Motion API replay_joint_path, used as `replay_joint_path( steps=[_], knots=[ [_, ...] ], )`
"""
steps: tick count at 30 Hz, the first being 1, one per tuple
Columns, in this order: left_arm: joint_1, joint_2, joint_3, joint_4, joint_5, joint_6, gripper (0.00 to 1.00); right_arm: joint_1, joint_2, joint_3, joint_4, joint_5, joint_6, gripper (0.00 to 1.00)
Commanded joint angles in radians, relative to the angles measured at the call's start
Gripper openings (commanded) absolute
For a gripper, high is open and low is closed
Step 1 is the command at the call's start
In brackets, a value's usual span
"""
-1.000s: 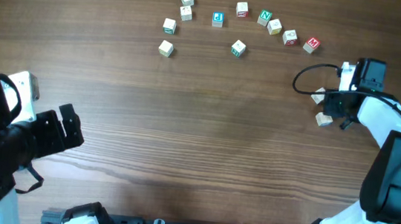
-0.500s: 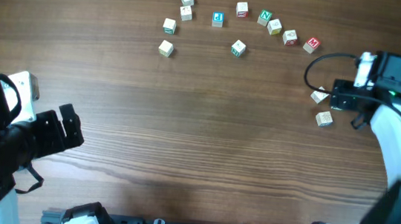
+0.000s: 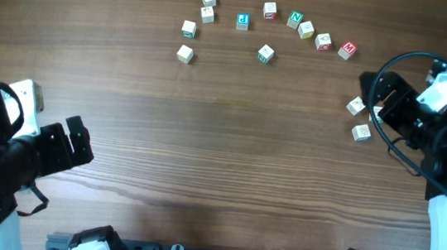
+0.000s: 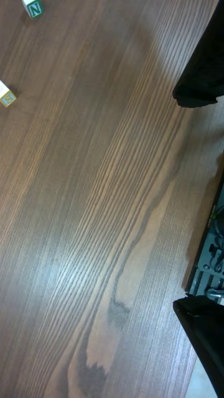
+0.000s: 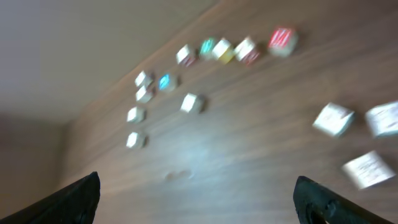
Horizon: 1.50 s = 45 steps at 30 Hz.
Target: Form a circle
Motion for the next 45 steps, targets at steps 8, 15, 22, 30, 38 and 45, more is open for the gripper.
replay_joint_path(
  steps=[8, 15, 22, 30, 38, 45],
  knots=[
    [0.007, -0.008, -0.006, 0.003, -0.01, -0.01, 1.0, -0.001, -0.011, 0.017, -0.171, -0.141, -0.003, 1.0],
    [0.007, -0.008, -0.006, 0.003, -0.01, -0.01, 1.0, -0.001, -0.011, -0.033, -0.201, -0.102, 0.077, 1.0],
    [0.007, -0.008, -0.005, 0.003, -0.01, -0.01, 1.0, 0.031, 0.014, -0.181, -0.203, -0.084, 0.023, 1.0],
    [0.007, -0.008, -0.006, 0.003, -0.01, -0.01, 1.0, 0.19, 0.014, -0.201, -0.155, 0.001, -0.023, 1.0],
    [0.007, -0.008, -0.006, 0.003, -0.01, -0.01, 1.0, 0.414, 0.021, -0.201, -0.1, 0.257, -0.022, 1.0],
    [0.007, -0.008, -0.006, 0.003, -0.01, -0.01, 1.0, 0.455, 0.122, -0.201, 0.003, 0.275, -0.022, 1.0]
  ],
)
